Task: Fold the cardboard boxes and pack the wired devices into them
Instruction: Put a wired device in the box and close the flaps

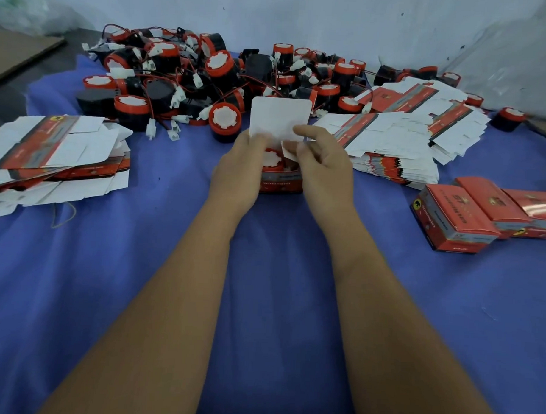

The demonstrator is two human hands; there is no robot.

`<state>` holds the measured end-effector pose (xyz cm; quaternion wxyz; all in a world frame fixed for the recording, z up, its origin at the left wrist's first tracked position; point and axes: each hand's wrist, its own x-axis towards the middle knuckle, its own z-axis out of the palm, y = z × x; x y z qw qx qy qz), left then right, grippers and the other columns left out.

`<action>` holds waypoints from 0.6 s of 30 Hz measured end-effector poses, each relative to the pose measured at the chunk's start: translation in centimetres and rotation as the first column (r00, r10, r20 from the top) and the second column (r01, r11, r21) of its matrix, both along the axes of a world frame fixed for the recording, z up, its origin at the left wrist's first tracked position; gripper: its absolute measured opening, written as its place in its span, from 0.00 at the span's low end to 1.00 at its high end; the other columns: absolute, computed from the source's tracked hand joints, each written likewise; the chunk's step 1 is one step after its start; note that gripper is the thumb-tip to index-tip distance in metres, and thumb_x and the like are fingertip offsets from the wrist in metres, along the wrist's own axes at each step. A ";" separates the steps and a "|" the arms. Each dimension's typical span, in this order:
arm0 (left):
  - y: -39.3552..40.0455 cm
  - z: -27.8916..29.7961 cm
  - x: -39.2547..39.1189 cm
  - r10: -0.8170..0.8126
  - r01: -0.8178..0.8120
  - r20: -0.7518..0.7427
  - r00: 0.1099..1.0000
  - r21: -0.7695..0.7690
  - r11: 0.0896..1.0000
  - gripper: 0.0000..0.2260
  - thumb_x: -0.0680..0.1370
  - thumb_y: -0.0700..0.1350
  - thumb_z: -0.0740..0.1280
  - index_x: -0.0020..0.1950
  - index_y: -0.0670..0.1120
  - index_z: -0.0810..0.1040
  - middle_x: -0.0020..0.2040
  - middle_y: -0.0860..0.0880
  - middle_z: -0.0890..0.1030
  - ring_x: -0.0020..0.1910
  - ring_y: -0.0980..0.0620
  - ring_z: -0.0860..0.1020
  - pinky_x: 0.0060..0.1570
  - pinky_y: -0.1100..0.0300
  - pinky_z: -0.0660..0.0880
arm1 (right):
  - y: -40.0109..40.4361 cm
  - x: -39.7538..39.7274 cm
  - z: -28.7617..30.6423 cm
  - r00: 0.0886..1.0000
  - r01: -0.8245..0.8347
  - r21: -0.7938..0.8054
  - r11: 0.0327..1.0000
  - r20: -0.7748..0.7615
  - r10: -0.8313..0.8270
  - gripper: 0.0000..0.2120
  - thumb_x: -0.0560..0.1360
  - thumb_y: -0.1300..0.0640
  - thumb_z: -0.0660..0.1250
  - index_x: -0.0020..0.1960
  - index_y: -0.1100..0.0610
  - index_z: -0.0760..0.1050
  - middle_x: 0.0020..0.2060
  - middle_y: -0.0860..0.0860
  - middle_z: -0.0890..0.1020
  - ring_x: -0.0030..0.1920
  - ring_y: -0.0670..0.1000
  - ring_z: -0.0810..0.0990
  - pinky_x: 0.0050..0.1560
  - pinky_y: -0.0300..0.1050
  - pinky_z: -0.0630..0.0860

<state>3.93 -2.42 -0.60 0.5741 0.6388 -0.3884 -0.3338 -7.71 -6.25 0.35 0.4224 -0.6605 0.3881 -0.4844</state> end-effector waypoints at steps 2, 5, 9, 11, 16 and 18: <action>0.0 0.0 0.1 0.022 -0.020 -0.143 0.989 0.015 1.000 0.28 0.67 0.66 0.56 0.58 0.54 0.81 0.56 0.48 0.83 0.59 0.46 0.80 0.63 0.42 0.74 | -0.3 -0.1 -0.1 0.996 -0.013 -0.026 1.000 -0.084 0.011 0.11 0.81 0.63 0.60 0.56 0.50 0.75 0.55 0.50 0.83 0.59 0.44 0.79 0.62 0.45 0.76; -0.1 -0.3 0.4 0.046 -0.043 -0.192 0.980 0.020 0.999 0.28 0.69 0.64 0.54 0.55 0.48 0.81 0.56 0.44 0.83 0.58 0.44 0.80 0.63 0.42 0.75 | -0.6 -0.2 -0.3 0.988 -0.027 -0.054 0.998 -0.151 0.018 0.09 0.80 0.63 0.62 0.55 0.51 0.75 0.53 0.48 0.83 0.58 0.45 0.79 0.61 0.43 0.75; -0.1 -0.1 0.5 -0.030 0.028 -0.155 0.987 -0.018 0.999 0.31 0.72 0.66 0.52 0.62 0.50 0.80 0.61 0.43 0.81 0.60 0.45 0.79 0.63 0.43 0.75 | -0.7 0.0 -0.5 0.995 -0.009 -0.034 0.999 -0.100 0.006 0.13 0.78 0.64 0.64 0.59 0.51 0.70 0.48 0.45 0.83 0.56 0.45 0.79 0.52 0.36 0.74; 0.1 0.0 0.6 -0.047 0.049 -0.124 0.991 0.009 0.999 0.26 0.73 0.63 0.54 0.62 0.54 0.80 0.61 0.45 0.81 0.60 0.46 0.80 0.62 0.45 0.76 | -0.7 0.1 -0.4 1.000 0.020 -0.006 1.000 -0.015 -0.020 0.22 0.76 0.66 0.65 0.66 0.52 0.64 0.52 0.48 0.80 0.54 0.45 0.77 0.49 0.36 0.74; -0.1 -0.2 0.8 -0.058 0.057 0.148 0.987 0.014 0.998 0.13 0.78 0.45 0.59 0.61 0.54 0.74 0.57 0.51 0.80 0.58 0.49 0.77 0.61 0.46 0.75 | -1.0 -0.2 -0.6 1.000 0.002 -0.057 0.998 -0.030 -0.004 0.34 0.75 0.66 0.68 0.76 0.51 0.59 0.67 0.46 0.71 0.65 0.48 0.71 0.63 0.40 0.72; -0.4 -0.2 0.8 0.013 -0.004 0.170 0.985 -0.051 0.999 0.12 0.78 0.40 0.62 0.58 0.53 0.75 0.56 0.48 0.80 0.57 0.48 0.78 0.59 0.48 0.77 | -1.1 -0.4 -0.6 0.998 -0.052 -0.032 0.998 -0.019 0.051 0.22 0.75 0.66 0.67 0.65 0.50 0.72 0.59 0.43 0.78 0.59 0.45 0.76 0.55 0.36 0.75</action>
